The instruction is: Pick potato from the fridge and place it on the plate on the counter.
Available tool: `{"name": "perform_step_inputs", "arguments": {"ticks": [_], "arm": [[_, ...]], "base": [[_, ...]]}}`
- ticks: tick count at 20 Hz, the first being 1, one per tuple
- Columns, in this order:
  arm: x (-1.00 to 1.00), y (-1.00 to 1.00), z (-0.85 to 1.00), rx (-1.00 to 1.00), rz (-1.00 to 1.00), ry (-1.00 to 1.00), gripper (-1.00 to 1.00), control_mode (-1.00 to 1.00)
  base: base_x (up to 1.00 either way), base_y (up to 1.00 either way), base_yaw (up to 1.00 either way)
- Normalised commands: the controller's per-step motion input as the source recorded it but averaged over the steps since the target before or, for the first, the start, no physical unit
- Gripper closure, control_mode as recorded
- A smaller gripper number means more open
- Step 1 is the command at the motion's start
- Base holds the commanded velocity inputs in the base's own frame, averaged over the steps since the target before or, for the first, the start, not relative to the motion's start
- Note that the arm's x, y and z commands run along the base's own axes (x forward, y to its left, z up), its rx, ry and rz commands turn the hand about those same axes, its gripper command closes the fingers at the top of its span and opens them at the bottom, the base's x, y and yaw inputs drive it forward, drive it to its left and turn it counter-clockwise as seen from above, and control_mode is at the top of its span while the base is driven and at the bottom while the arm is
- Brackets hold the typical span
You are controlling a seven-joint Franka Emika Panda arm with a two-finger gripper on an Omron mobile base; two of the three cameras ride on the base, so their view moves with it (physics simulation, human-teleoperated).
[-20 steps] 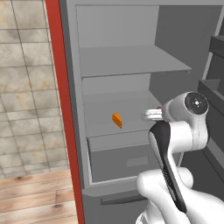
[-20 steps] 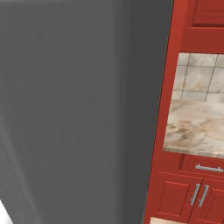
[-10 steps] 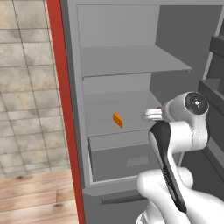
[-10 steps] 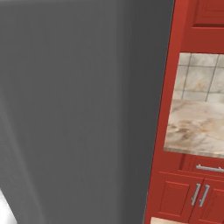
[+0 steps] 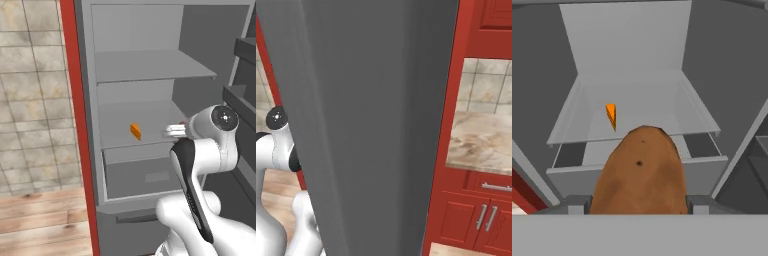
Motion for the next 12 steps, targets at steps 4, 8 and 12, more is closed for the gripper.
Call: {"name": "perform_step_inputs", "arguments": {"ticks": [4, 8, 12], "arm": [[0.0, 0.0, 0.0, 0.0, 0.0, 0.0, 1.0, 1.0], [0.0, 0.0, 0.0, 0.0, 0.0, 0.0, 1.0, 1.0], [0.0, 0.0, 0.0, 0.0, 0.0, 0.0, 1.0, 1.0]], "base": [[-0.21, 0.24, 0.1], [-0.03, 0.34, 0.21], [0.0, 0.38, 0.29]]}}
